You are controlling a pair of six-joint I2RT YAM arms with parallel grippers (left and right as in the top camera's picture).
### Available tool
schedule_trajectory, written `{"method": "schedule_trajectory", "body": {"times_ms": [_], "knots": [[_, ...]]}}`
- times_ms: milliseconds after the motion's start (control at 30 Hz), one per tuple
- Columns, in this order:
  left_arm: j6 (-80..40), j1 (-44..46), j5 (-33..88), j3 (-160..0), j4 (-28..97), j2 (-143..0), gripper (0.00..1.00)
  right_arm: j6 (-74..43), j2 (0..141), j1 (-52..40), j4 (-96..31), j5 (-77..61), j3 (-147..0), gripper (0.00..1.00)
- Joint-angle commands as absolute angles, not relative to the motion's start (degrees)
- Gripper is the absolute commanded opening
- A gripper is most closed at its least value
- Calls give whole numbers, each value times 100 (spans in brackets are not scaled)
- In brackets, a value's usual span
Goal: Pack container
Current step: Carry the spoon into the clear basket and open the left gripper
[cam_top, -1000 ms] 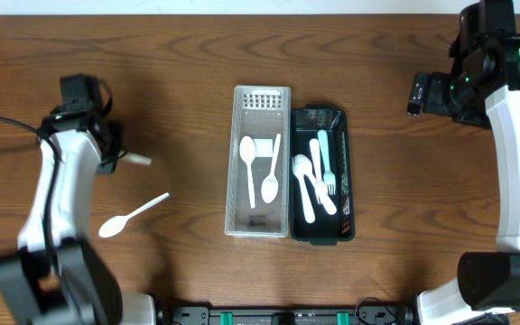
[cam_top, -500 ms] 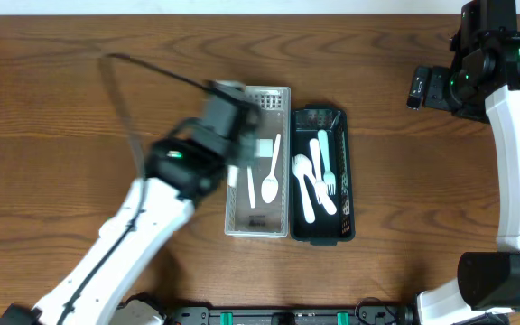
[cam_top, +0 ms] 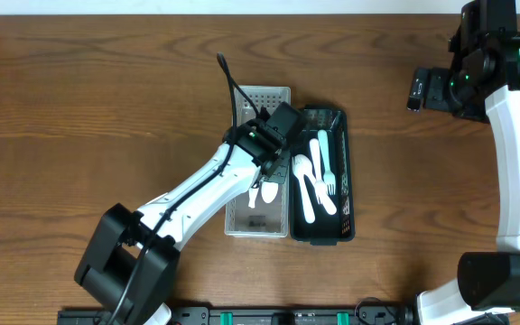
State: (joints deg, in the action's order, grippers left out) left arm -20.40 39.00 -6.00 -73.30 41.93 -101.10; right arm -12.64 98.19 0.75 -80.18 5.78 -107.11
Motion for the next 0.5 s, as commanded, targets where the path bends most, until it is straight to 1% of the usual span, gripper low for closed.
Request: {"method": "schedule_trajectory", "body": {"times_ms": [0, 33, 67, 100, 133, 333, 367, 467], "knots": [[-1857, 3881, -657, -7343, 4143, -10049, 35, -1146, 9789, 110, -8031, 561, -10696, 99], [-1706, 3881, -674, -7352, 4147, -10029, 41, -1146, 9789, 110, -8031, 561, -10696, 99], [-1568, 3881, -703, -7376, 4174, -10012, 50, -1146, 9789, 113, -8031, 561, -10696, 99], [-1452, 3881, -711, -7426, 4233, -9979, 57, -1146, 9789, 110, -8031, 561, -10696, 99], [-1352, 3881, -740, -7518, 4324, -9935, 59, -1138, 9789, 110, -8031, 561, -10696, 99], [-1361, 3798, -2025, -8473, 4908, -9260, 61, -1057, 9789, 113, -8031, 578, -10696, 99], [-1409, 3710, -2174, -8597, 4917, -9072, 64, -1059, 9789, 110, -8031, 578, -10696, 99], [-1929, 3256, -2303, -8764, 4901, -8534, 64, -1061, 9789, 110, -8034, 578, -10696, 99]]}}
